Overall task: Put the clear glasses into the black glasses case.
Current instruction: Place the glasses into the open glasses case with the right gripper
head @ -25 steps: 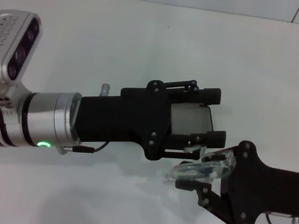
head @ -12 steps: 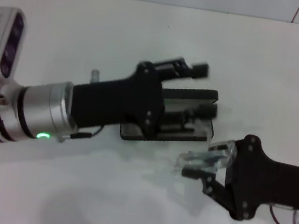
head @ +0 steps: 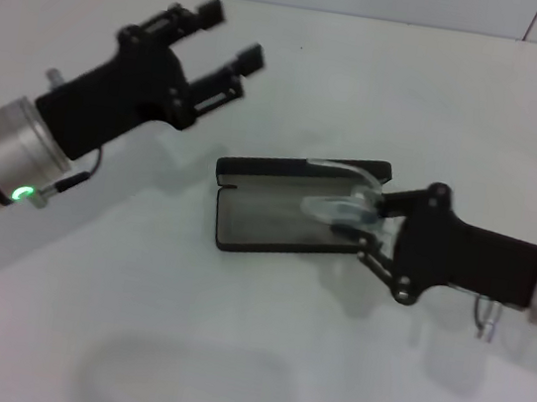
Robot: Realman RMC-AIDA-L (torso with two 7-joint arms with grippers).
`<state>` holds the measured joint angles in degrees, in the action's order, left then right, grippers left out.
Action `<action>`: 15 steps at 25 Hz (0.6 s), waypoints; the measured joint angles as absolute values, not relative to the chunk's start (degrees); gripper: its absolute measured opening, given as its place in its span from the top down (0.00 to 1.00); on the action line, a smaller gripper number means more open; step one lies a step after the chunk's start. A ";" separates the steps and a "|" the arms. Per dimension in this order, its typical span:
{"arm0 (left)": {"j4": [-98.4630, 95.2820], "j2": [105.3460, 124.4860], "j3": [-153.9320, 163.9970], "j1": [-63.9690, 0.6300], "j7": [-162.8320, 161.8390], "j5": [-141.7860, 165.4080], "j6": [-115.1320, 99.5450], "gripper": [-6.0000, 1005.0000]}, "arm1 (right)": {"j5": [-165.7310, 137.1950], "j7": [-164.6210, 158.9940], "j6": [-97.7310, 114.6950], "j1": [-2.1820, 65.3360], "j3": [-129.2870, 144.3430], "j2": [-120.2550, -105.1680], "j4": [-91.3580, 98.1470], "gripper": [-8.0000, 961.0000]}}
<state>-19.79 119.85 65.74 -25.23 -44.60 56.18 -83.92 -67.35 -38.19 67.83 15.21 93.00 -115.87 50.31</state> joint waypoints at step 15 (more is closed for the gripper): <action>-18.46 119.62 63.39 -25.14 -44.29 56.52 -82.19 0.28 | -72.37 -39.10 24.20 14.76 119.43 -115.74 65.43 0.87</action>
<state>-18.46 119.62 63.39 -25.14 -44.29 56.52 -82.19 -72.37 -39.10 24.20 14.76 119.43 -115.74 65.43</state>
